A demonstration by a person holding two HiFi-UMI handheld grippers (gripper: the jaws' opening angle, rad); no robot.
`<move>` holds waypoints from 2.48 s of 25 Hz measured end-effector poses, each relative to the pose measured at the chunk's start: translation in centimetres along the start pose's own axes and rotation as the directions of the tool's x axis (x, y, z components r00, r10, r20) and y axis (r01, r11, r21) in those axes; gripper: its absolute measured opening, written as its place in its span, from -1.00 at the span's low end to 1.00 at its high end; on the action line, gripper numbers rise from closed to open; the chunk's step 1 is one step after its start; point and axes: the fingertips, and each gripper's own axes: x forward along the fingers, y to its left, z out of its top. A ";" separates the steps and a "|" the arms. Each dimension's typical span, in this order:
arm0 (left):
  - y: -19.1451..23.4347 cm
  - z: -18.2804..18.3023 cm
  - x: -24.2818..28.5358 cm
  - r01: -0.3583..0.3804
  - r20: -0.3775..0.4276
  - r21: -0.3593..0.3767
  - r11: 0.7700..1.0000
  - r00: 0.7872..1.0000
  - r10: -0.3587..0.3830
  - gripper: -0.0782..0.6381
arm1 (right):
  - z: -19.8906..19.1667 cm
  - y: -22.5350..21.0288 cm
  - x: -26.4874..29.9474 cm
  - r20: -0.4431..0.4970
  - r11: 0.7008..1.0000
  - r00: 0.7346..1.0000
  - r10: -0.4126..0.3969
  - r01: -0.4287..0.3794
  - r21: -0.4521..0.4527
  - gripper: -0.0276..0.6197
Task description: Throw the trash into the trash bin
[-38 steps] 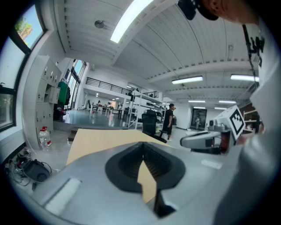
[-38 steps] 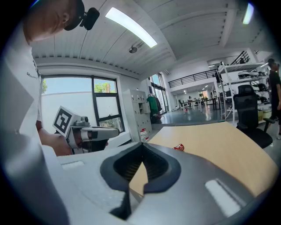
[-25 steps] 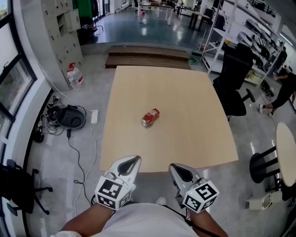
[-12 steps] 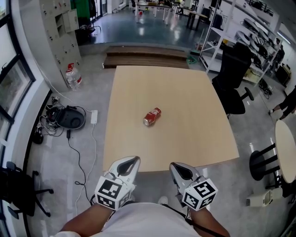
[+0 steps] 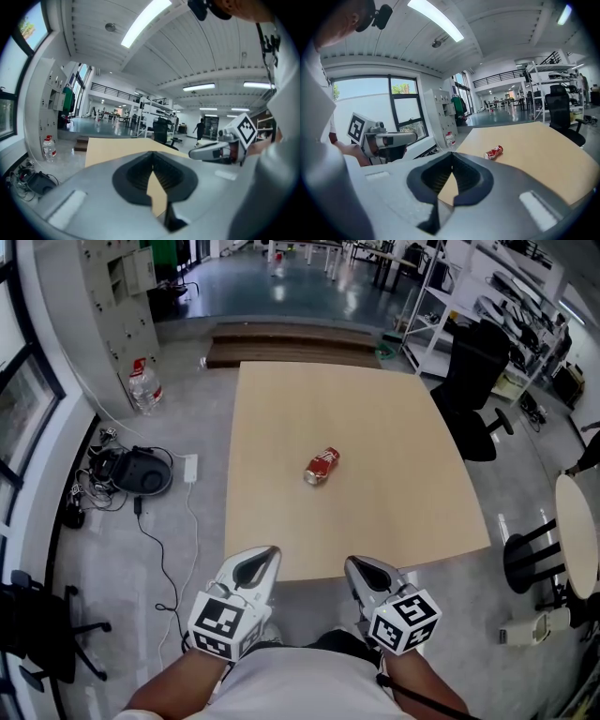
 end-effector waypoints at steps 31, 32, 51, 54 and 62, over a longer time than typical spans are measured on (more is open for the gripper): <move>7.8 -4.9 6.3 -0.111 -0.245 0.012 0.994 0.963 0.110 -0.76 | -4.1 -15.6 18.5 -0.188 0.949 0.979 -0.082 0.134 0.286 -0.55; 7.9 -5.3 6.6 -0.107 -0.256 0.009 0.994 0.961 0.105 -0.76 | -4.4 -16.1 19.3 -0.198 0.944 0.977 -0.080 0.138 0.300 -0.54; 9.1 -7.1 11.2 -0.122 -0.376 -0.074 0.990 0.922 0.086 -0.76 | -9.8 -22.6 28.4 -0.360 0.852 0.928 -0.098 0.265 0.452 -0.25; 9.4 -7.3 11.2 -0.136 -0.388 -0.083 0.987 0.917 0.094 -0.76 | -10.3 -22.6 29.1 -0.369 0.852 0.925 -0.090 0.264 0.453 -0.25; 10.1 -7.8 10.7 -0.175 -0.401 -0.104 0.979 0.908 0.119 -0.76 | -10.1 -22.0 30.6 -0.434 0.887 0.898 -0.073 0.257 0.383 -0.05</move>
